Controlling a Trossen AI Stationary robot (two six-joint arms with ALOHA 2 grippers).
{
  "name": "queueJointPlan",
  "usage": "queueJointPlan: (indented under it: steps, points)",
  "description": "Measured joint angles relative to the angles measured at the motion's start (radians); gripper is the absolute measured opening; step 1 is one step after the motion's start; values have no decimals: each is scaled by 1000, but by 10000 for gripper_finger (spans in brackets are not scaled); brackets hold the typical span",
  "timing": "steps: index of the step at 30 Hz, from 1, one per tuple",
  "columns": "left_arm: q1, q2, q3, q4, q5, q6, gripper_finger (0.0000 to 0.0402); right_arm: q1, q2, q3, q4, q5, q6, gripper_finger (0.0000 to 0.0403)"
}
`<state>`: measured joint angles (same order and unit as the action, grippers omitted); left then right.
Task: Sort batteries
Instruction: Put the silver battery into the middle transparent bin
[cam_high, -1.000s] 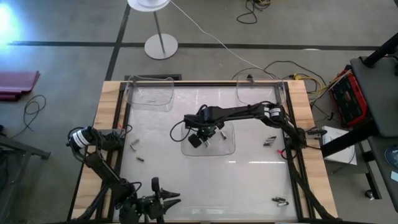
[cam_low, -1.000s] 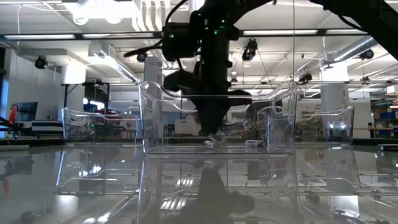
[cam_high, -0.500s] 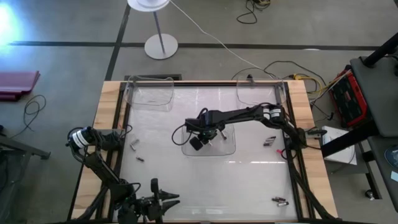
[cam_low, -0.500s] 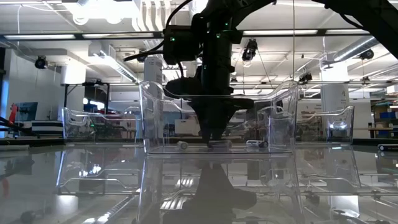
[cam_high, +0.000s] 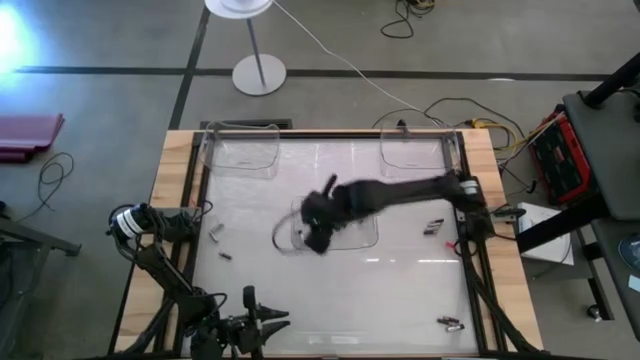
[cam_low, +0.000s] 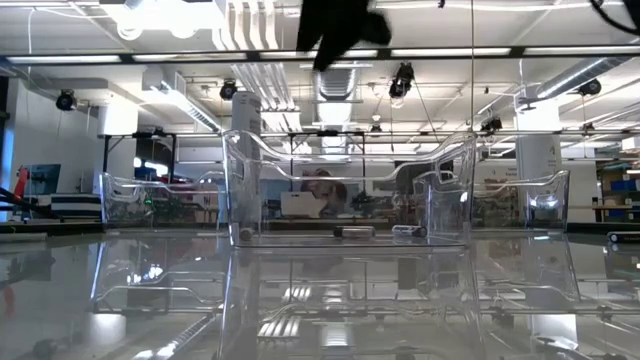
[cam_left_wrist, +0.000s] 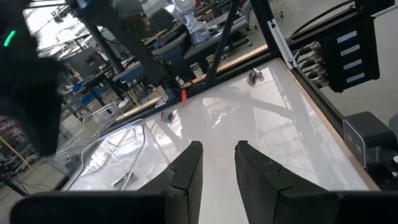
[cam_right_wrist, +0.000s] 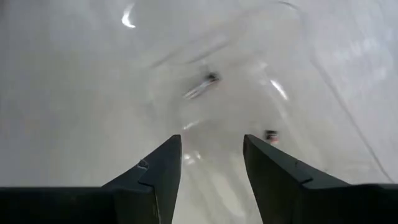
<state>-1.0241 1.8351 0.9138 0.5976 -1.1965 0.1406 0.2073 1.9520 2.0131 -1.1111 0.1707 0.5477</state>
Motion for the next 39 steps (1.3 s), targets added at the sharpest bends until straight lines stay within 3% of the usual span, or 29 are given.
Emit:
queueJointPlan:
  steps: [5, 9, 15, 18, 20, 25, 29, 39]
  points:
    - [3, 0, 0, 1, 0, 0, 75, 276, -86, -47, -62, 83, -9, 147]
    - [16, 0, 0, 5, 1, -3, 75, 490, -85, -166, -168, 105, 177, 131]
    - [49, 0, 0, 14, 1, -3, 76, 736, -85, -362, -161, -125, 545, 118]
    - [71, 0, 0, 14, 1, -3, 75, 822, -84, -428, -162, -157, 671, 115]
    - [87, 0, 0, 14, 1, -3, 75, 857, -84, -465, -155, -175, 711, 113]
    - [121, 0, 0, 15, 1, -16, 75, 888, -84, -541, -148, -332, 725, 112]
    - [137, 0, 0, 15, 1, -19, 75, 885, -84, -589, -55, -401, 692, 113]
    - [138, 0, 0, 15, 4, -19, 76, 885, -84, -663, -12, -414, 684, 105]
